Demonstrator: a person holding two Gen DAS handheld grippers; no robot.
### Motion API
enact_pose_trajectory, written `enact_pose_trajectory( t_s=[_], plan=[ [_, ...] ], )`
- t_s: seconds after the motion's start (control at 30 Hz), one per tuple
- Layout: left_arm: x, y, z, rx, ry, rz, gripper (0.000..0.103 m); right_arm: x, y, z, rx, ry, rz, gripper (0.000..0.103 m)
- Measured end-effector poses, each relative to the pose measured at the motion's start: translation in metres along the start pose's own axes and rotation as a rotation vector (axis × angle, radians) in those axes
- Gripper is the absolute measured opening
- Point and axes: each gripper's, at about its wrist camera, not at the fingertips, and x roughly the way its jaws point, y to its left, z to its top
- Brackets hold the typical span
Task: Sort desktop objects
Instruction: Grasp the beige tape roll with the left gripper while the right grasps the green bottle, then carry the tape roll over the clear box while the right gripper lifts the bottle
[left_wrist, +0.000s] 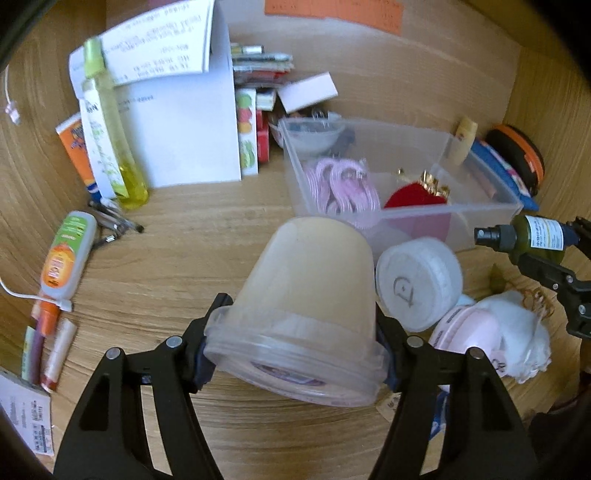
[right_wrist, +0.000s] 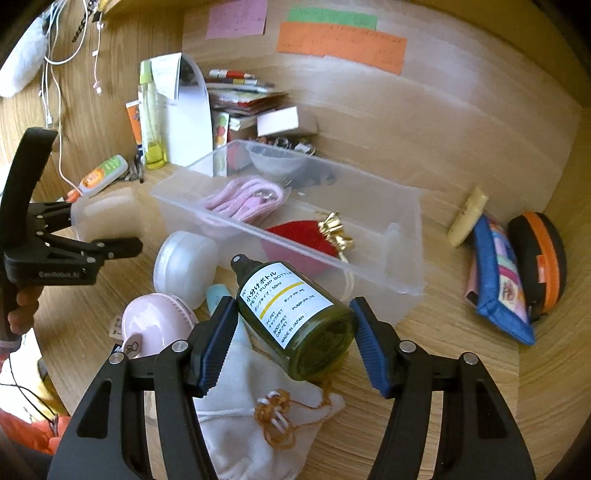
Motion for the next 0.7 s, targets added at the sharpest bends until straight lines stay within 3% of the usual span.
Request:
enact_pose_trajectory(
  t_s=[0.7],
  plan=[
    [-0.037,-0.017,0.059,0.051,-0.144,0.012,0.068,-0.036,-0.03,0.037,0.005,-0.136,-0.063,0.058]
  ],
)
